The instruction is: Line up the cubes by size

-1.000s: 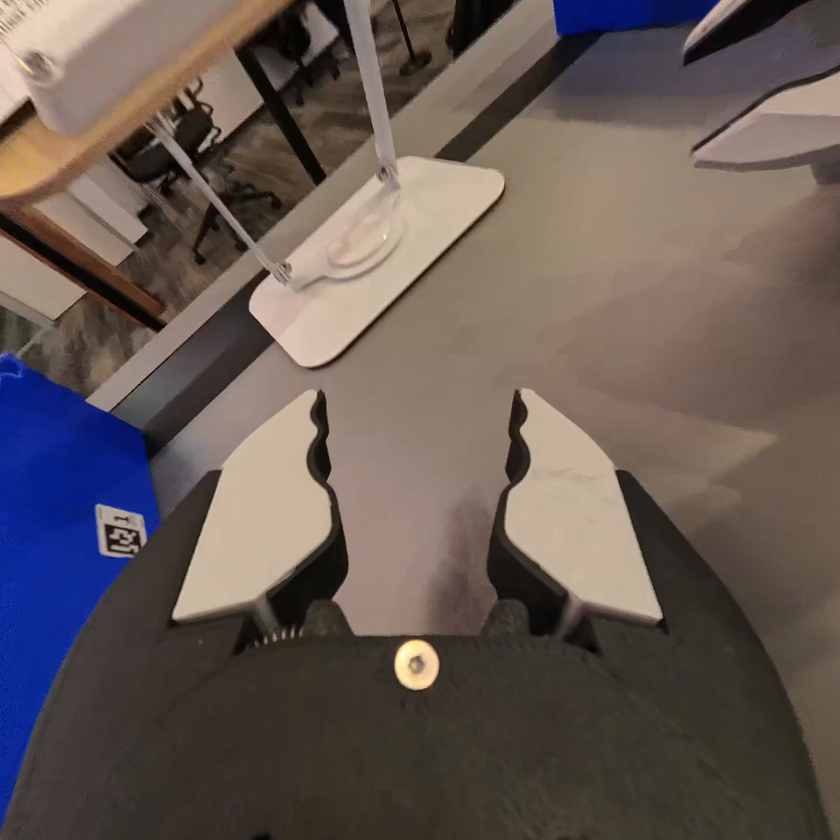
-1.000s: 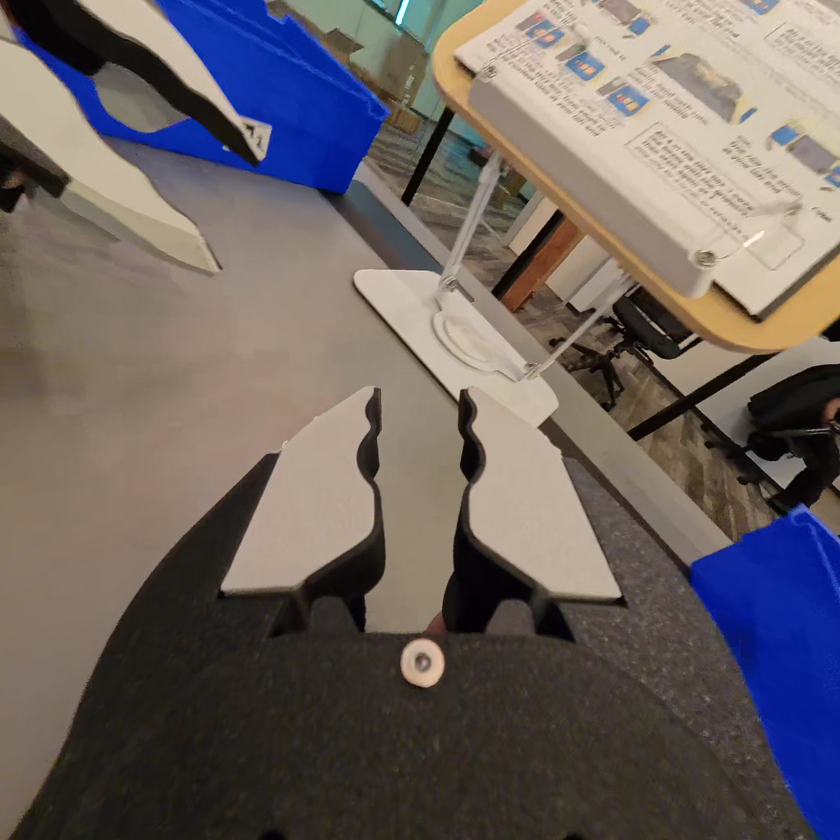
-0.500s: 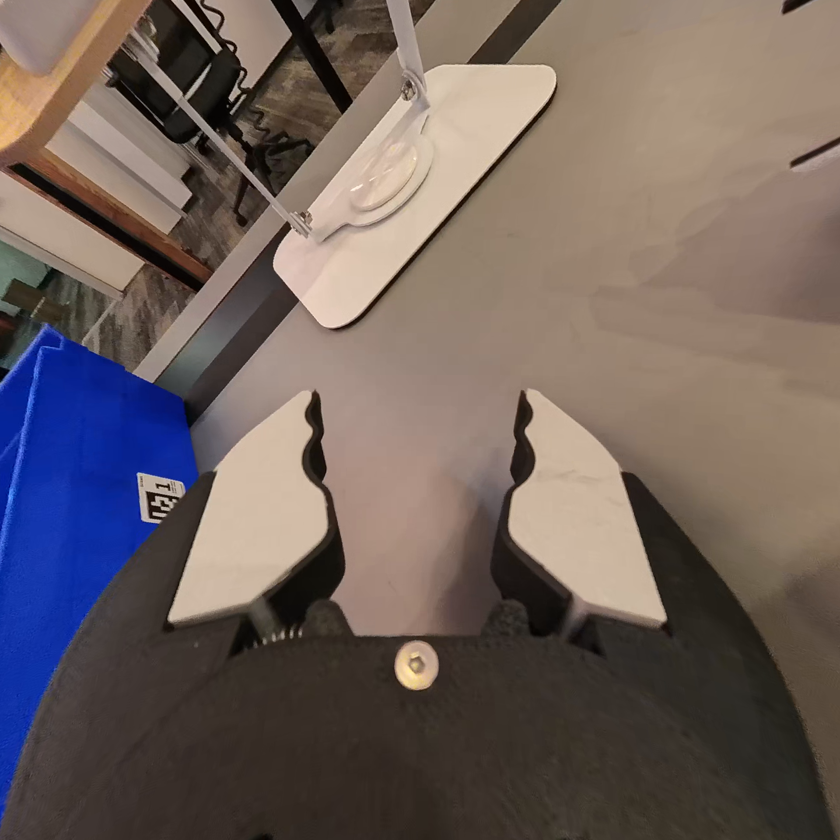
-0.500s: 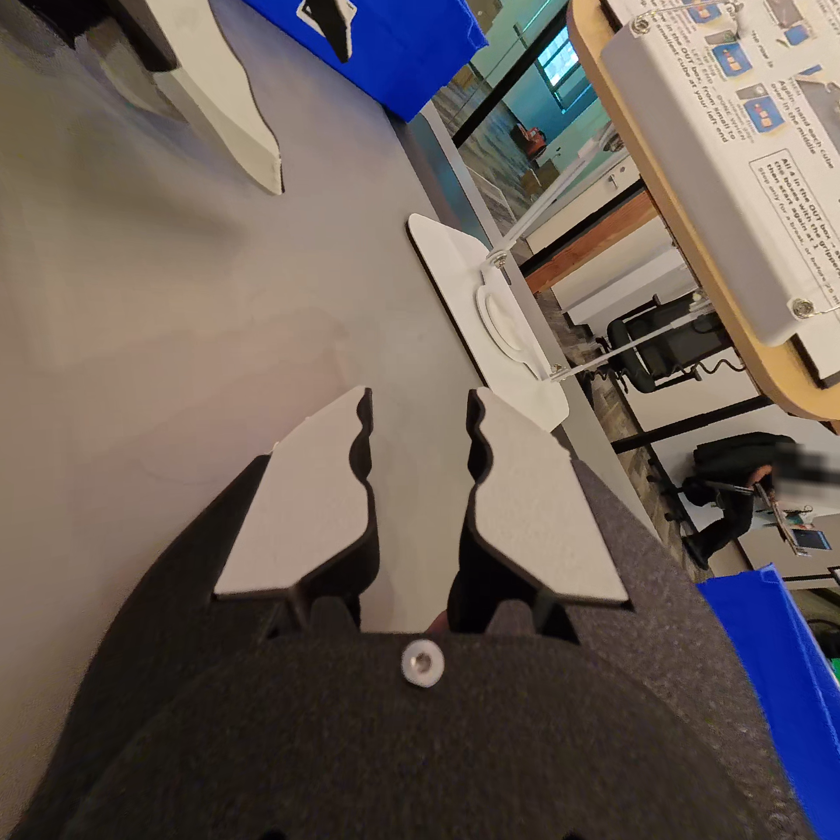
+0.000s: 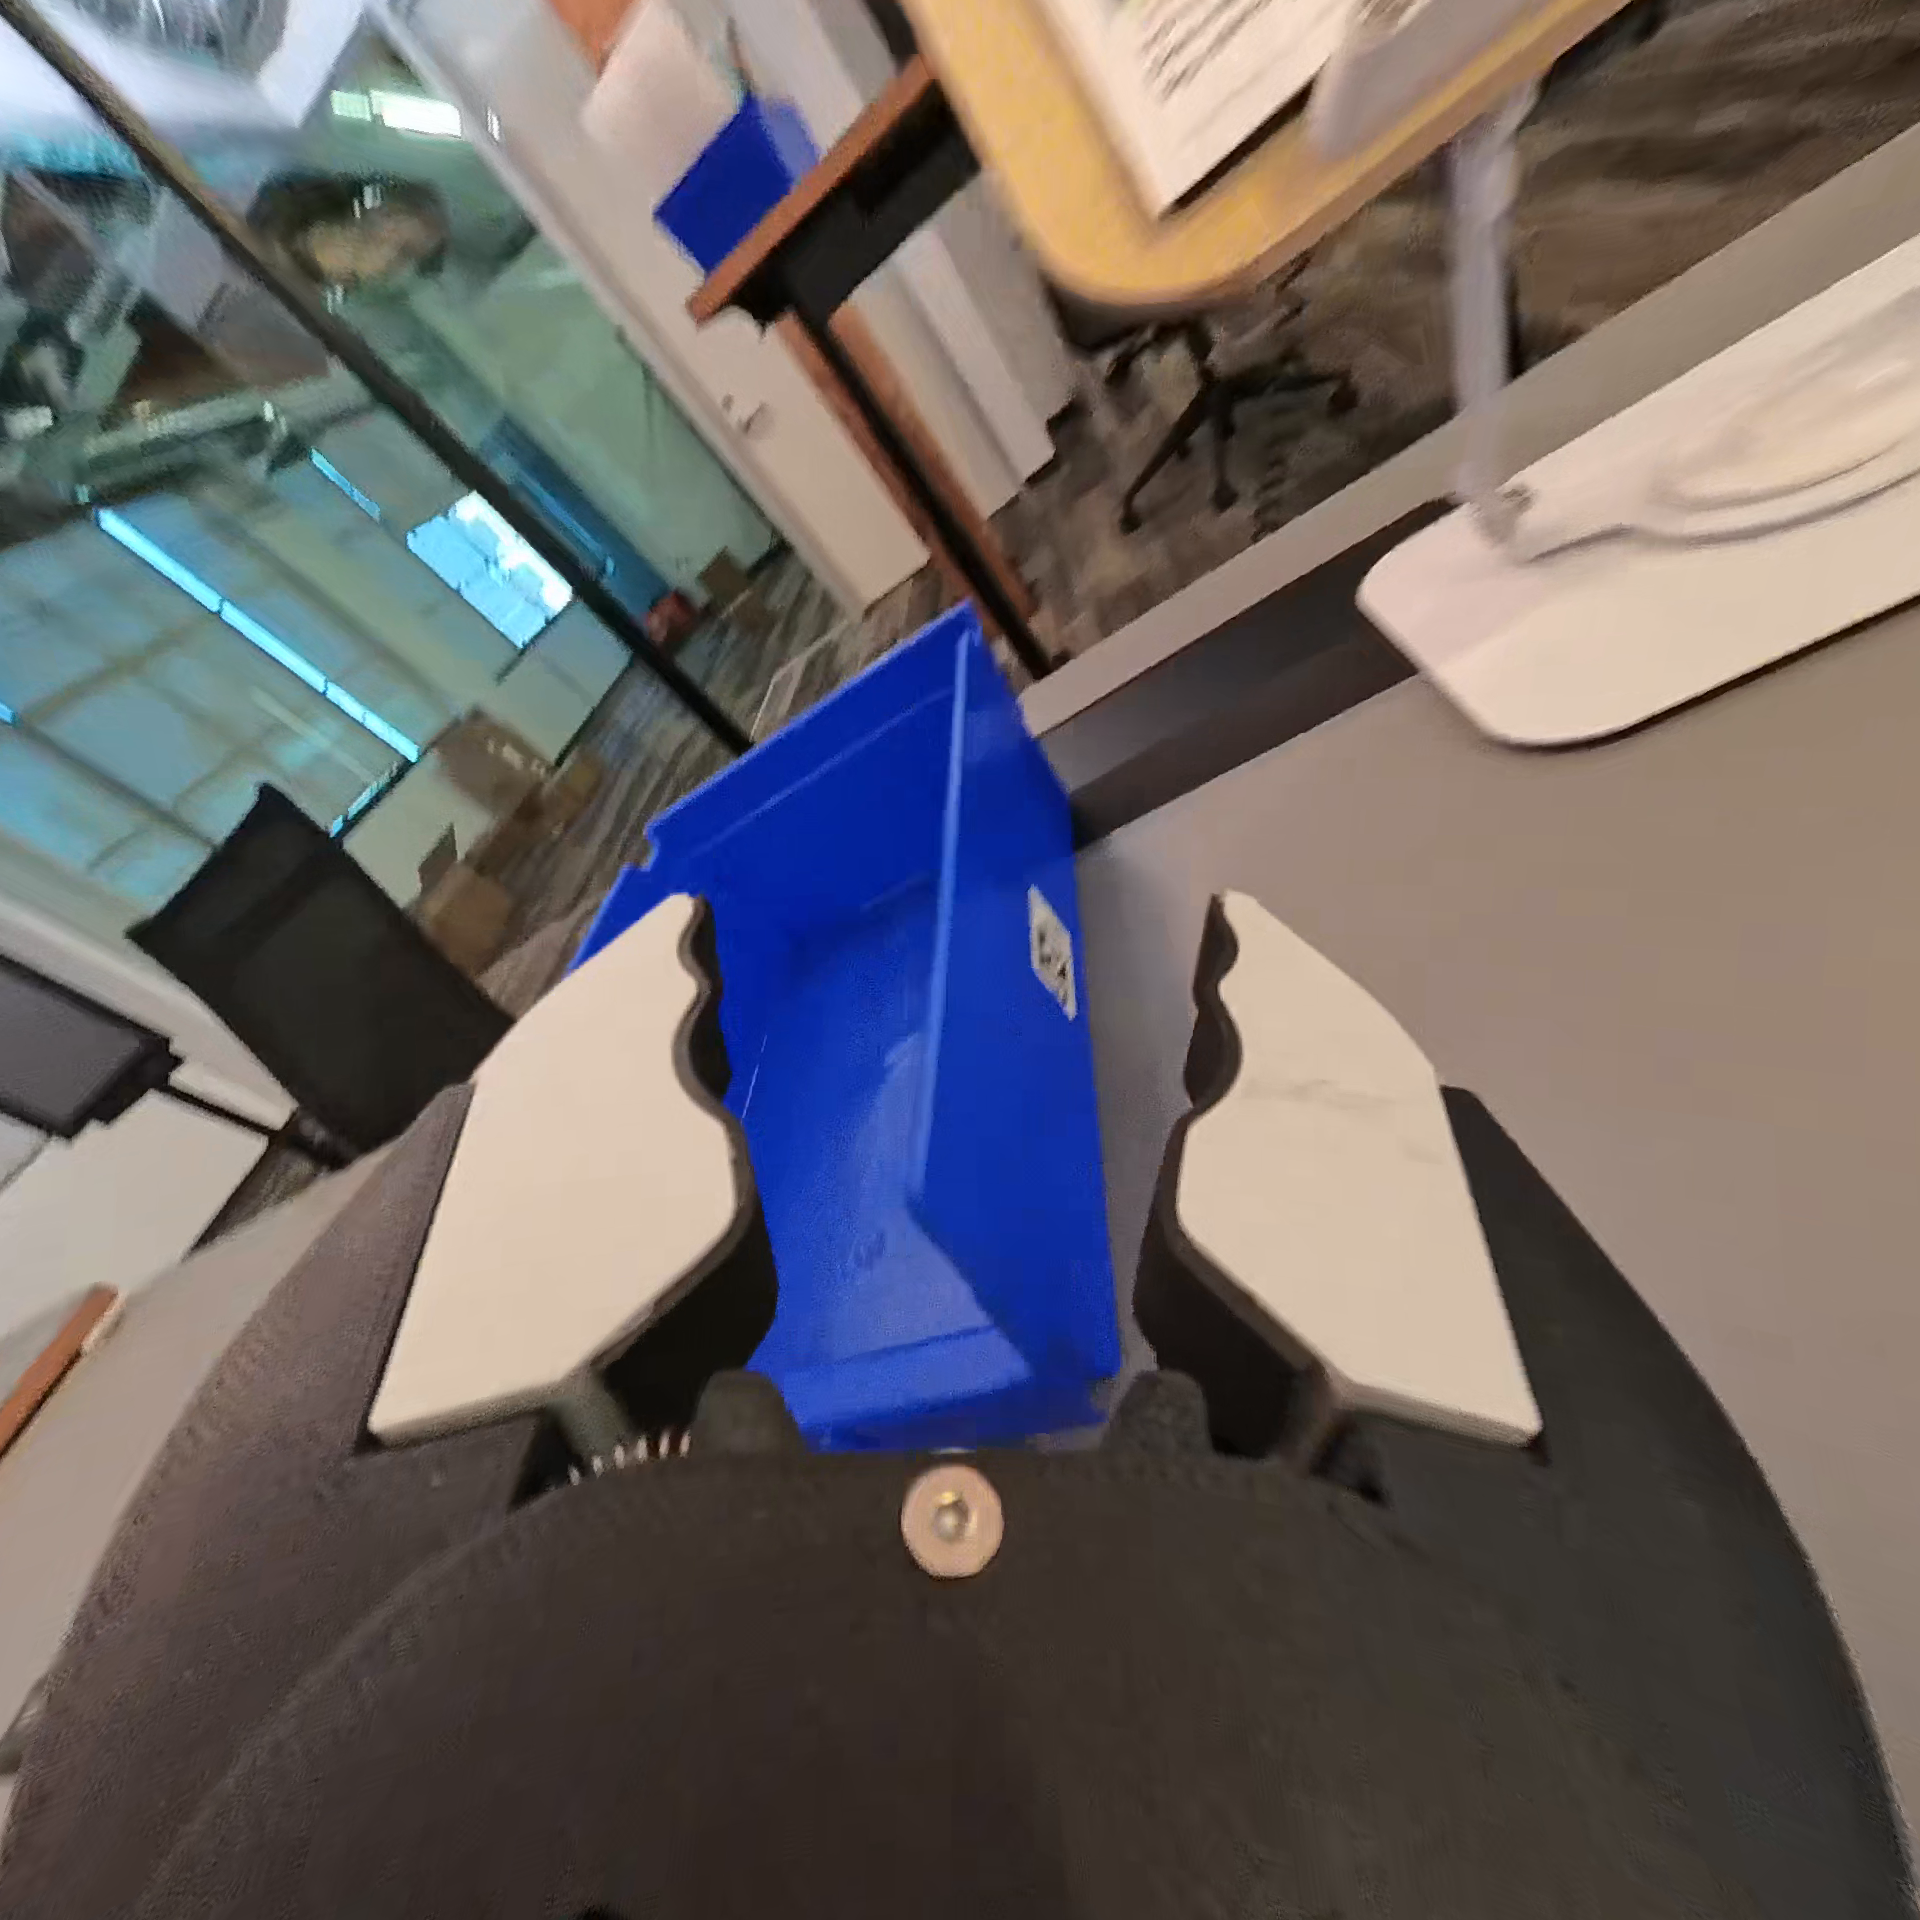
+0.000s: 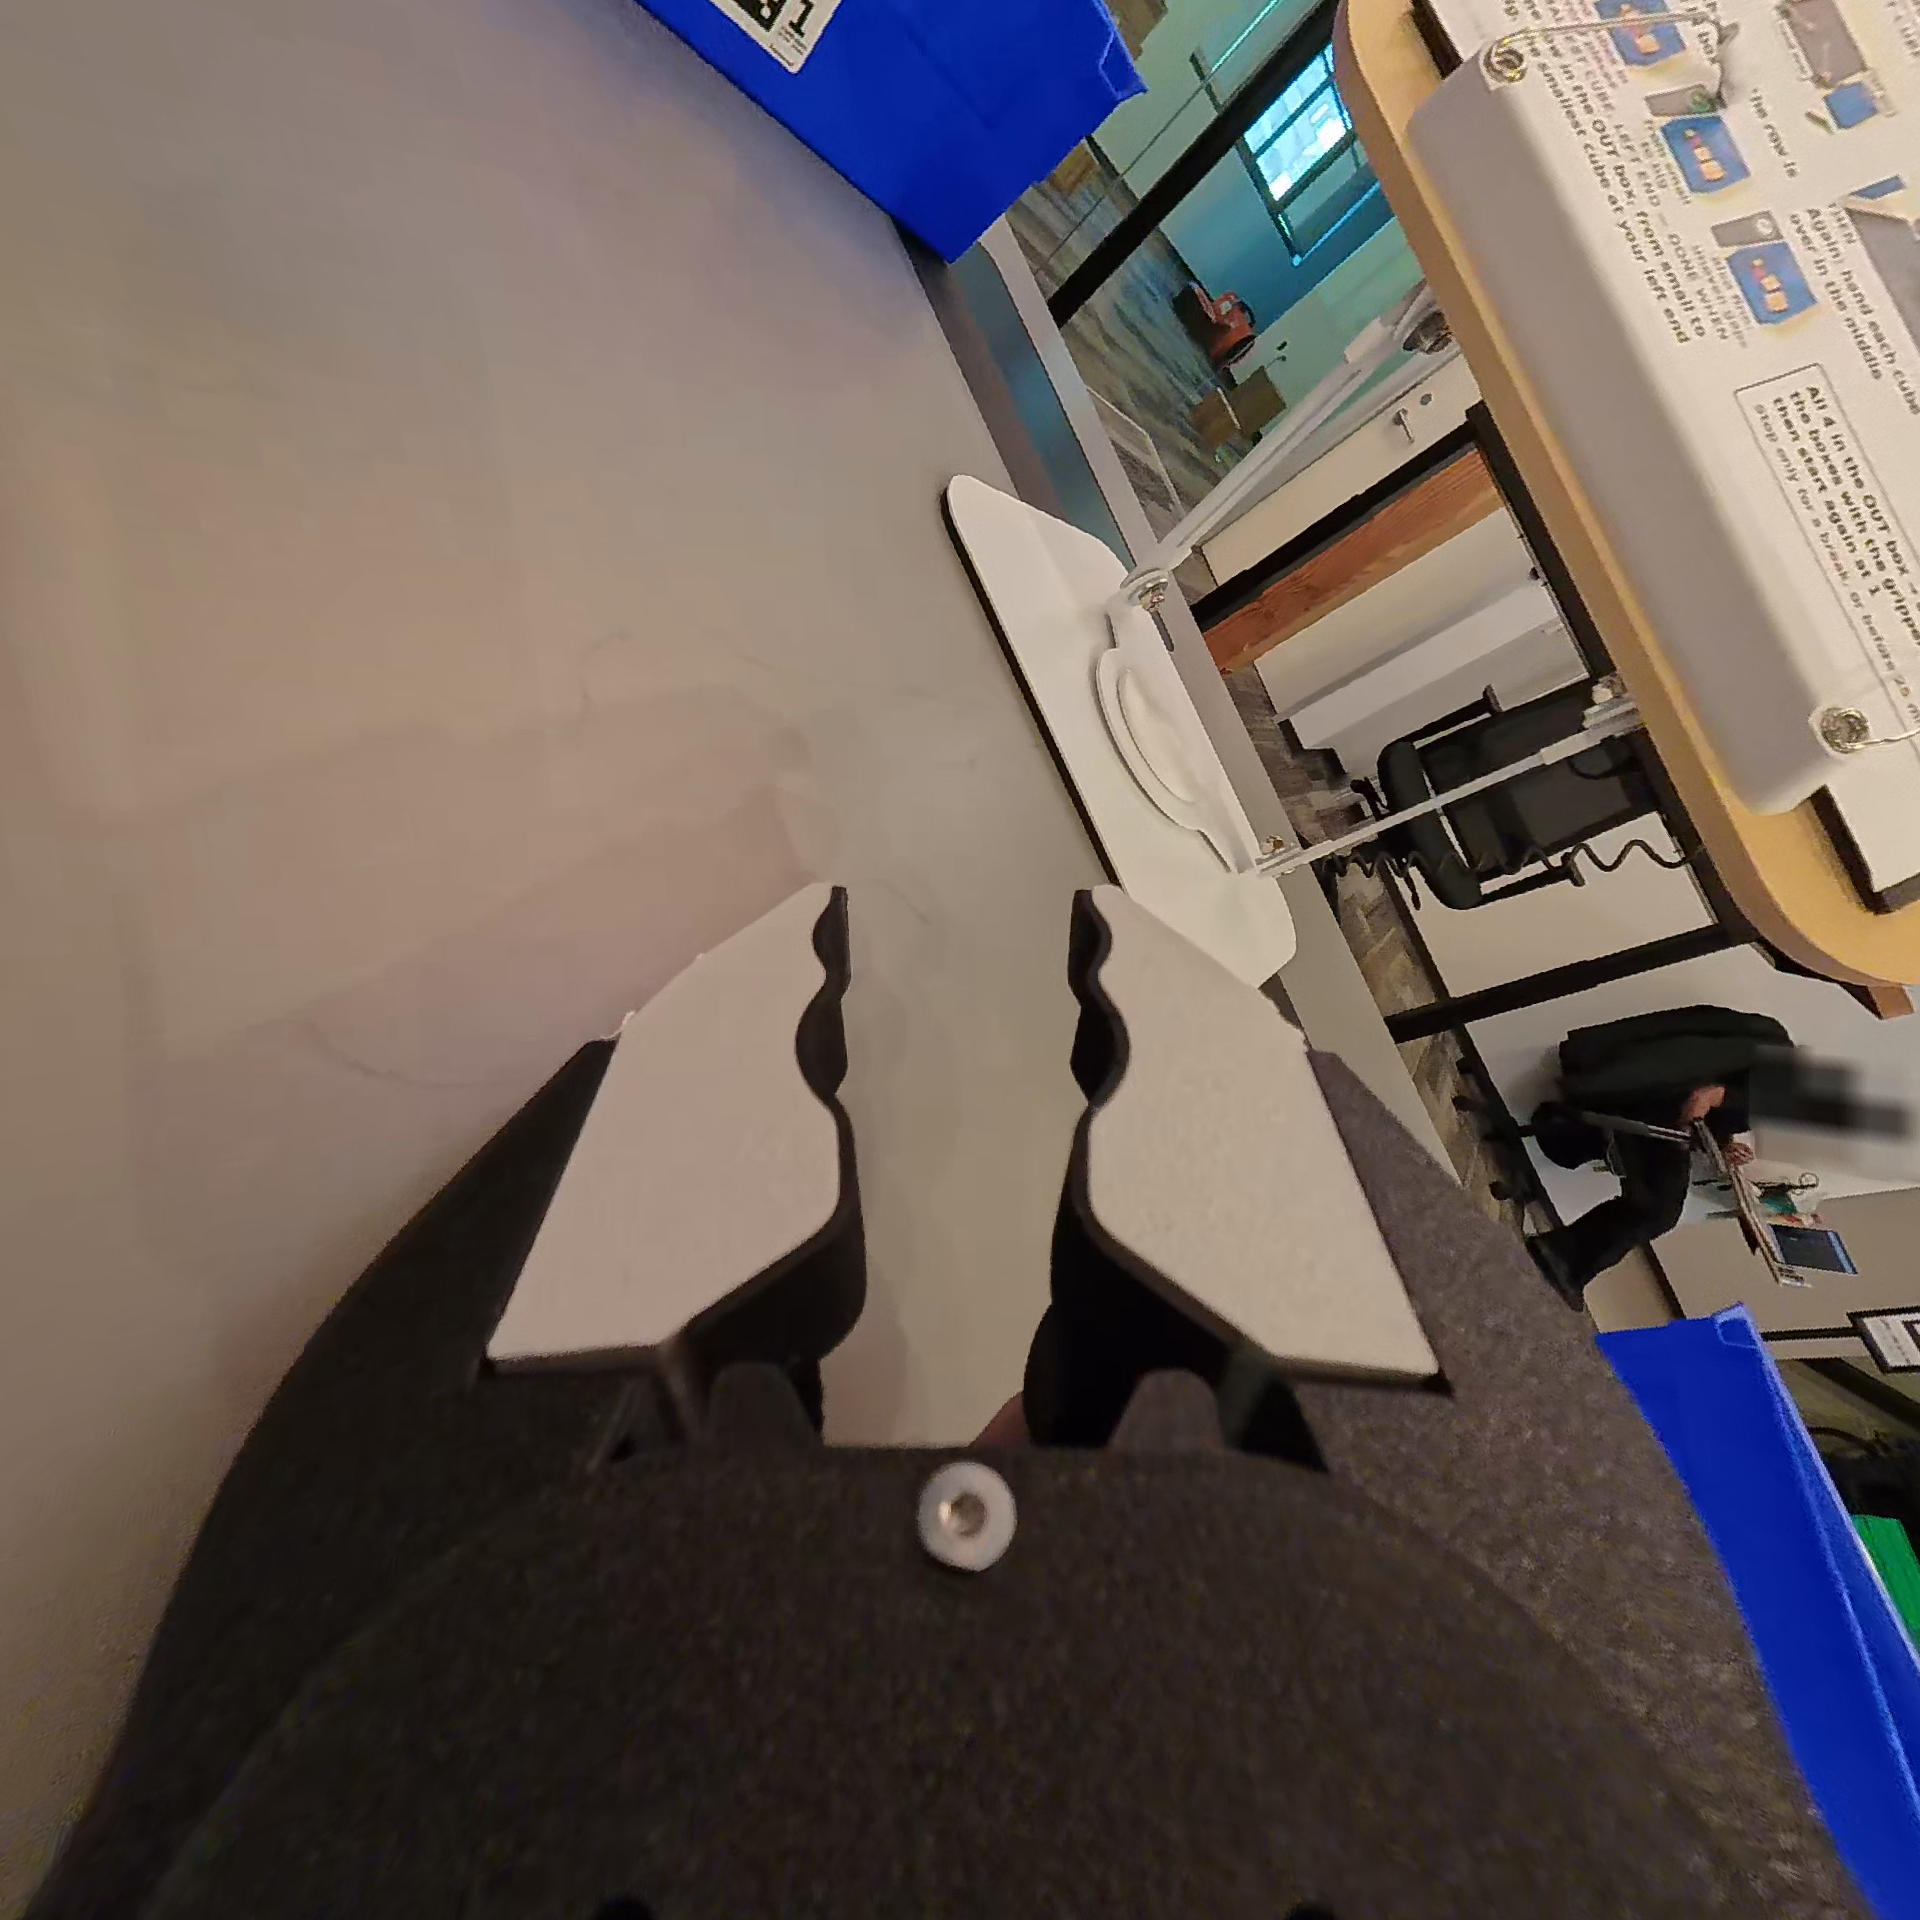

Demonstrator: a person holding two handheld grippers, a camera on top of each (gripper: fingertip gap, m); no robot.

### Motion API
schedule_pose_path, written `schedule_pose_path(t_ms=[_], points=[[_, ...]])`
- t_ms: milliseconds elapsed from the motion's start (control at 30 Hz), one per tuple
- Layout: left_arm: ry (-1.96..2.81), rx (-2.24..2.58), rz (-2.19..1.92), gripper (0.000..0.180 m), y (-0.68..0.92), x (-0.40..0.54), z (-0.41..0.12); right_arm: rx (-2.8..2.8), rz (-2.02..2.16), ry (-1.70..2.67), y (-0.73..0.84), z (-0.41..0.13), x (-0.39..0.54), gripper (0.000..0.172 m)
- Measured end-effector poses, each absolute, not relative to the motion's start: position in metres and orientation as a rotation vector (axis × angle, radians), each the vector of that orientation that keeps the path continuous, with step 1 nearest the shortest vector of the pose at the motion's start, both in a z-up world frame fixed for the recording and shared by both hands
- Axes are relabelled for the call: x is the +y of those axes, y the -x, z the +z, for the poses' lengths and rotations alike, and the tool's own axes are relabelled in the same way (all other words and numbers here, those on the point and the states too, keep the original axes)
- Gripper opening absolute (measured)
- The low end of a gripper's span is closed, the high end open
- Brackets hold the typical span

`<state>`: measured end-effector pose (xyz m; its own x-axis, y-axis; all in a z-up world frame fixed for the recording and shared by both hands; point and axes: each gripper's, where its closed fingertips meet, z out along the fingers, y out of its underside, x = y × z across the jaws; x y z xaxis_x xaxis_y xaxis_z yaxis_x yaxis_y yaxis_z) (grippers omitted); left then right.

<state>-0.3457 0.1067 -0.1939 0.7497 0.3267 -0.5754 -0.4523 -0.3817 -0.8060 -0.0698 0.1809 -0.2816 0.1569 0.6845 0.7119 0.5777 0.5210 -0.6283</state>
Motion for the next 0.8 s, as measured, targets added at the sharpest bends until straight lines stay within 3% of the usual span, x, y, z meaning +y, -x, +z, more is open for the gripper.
schedule_pose_path(t_ms=[100,233,367,467,800], points=[[1.893,0.005,0.786,0.085,0.372,0.101,-0.213,-1.507,0.113,1.141,0.070,-0.281,0.181,0.040],[1.996,-0.082,0.616,0.068,0.382,0.103,-0.242,-1.528,0.098,1.135,0.070,-0.284,0.180,0.040],[2.052,-0.054,0.554,0.045,0.384,0.109,-0.264,-1.530,0.096,1.130,0.071,-0.284,0.180,0.040],[2.044,0.005,0.640,0.018,0.385,0.111,-0.263,-1.489,0.114,1.131,0.069,-0.278,0.182,0.040],[2.030,0.023,0.618,0.009,0.373,0.104,-0.261,-1.177,0.103,1.245,0.023,-0.232,0.215,0.044]])
